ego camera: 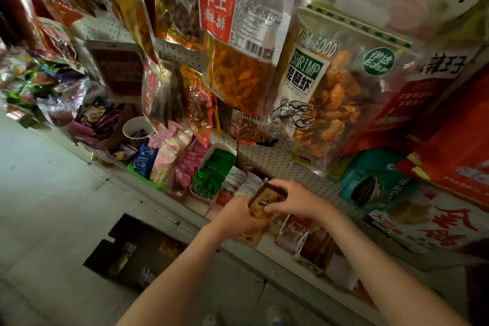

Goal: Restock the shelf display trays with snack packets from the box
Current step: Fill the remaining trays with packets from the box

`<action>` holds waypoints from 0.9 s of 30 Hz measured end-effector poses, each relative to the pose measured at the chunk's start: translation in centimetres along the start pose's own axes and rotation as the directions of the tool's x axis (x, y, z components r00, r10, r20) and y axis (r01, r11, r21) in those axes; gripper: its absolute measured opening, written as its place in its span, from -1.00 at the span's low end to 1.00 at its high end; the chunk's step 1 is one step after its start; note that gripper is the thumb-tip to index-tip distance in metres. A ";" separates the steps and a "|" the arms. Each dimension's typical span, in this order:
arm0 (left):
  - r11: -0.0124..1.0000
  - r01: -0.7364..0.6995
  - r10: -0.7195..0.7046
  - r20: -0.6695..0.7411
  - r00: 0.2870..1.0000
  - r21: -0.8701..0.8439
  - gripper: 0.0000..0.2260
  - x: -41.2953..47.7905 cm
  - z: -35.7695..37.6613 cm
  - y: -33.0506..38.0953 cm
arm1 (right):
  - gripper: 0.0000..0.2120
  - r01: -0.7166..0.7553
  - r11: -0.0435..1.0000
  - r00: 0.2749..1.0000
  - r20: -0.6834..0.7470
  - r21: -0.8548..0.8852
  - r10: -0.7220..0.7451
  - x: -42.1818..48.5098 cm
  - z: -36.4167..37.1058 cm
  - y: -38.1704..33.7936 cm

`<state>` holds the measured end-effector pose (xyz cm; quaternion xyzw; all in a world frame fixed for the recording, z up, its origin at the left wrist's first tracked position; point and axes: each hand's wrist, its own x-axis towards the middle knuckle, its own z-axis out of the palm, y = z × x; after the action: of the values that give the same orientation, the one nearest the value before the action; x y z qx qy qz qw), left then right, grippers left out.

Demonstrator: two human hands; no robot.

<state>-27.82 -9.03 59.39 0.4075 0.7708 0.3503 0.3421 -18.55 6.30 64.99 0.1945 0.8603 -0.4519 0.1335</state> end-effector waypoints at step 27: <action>0.820 0.445 -0.520 -0.142 0.842 -0.359 -0.75 14.6 21.5 -19.0 | -0.56 -0.316 0.823 0.948 -0.178 -0.473 0.262 17.2 7.5 27.1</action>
<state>-24.04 1.28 29.09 0.0941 0.8186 0.4141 0.3867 -21.12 17.74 34.21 0.3056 0.9133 -0.1798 0.2003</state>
